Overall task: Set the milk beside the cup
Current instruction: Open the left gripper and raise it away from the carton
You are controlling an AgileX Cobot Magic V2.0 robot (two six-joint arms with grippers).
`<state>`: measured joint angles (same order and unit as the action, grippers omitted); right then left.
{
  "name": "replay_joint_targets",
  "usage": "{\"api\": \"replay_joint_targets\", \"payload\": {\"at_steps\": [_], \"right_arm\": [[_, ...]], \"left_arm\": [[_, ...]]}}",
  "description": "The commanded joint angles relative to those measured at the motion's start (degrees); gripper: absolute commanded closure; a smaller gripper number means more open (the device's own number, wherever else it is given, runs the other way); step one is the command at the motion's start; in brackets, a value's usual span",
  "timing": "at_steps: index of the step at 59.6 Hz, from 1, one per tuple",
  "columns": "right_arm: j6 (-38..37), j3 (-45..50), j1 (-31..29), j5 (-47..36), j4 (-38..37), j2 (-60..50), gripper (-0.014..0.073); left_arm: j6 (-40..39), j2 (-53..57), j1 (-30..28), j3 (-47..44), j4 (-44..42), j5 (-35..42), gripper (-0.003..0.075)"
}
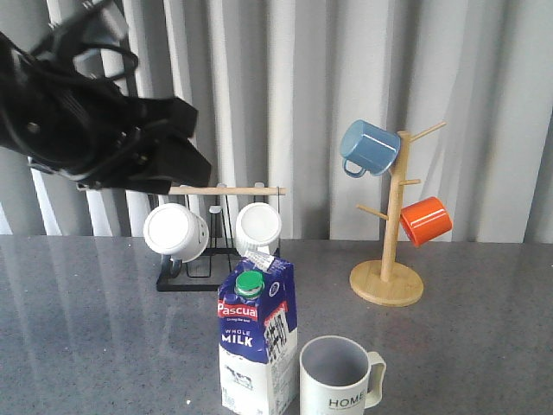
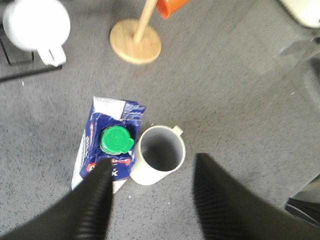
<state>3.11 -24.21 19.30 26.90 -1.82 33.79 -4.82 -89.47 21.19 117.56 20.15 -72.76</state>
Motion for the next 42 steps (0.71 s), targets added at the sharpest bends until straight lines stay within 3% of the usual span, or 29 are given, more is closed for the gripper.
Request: {"api": "replay_joint_targets", "payload": {"at_steps": [1, 5, 15, 23, 32, 42], "right_arm": [[-7.88, -1.54, -0.12, -7.99, -6.75, 0.00, 0.0598], [-13.86, -1.54, -0.12, -8.28, -11.96, 0.00, 0.0598], [-27.89, -1.54, -0.12, -7.66, -24.67, 0.00, 0.0598], [-38.14, -1.54, -0.12, -7.52, -33.59, 0.00, 0.0598], [-40.24, -1.54, -0.12, -6.78, -39.76, 0.00, 0.0598], [-40.24, -1.54, -0.12, -6.62, -40.01, 0.00, 0.0598]], "left_arm": [[2.12, 6.12, 0.24, 1.46, 1.06, 0.97, 0.0615], [4.22, 8.96, 0.24, 1.46, 1.06, 0.97, 0.0730], [6.08, 16.07, 0.24, -1.10, 0.56, 0.97, 0.0727], [7.20, 22.66, 0.24, -9.33, -3.98, 0.97, 0.0728], [6.71, 29.95, 0.24, -22.21, -9.02, 3.00, 0.0728], [6.59, 38.17, 0.24, -34.61, -9.23, 10.22, 0.0728]]}}
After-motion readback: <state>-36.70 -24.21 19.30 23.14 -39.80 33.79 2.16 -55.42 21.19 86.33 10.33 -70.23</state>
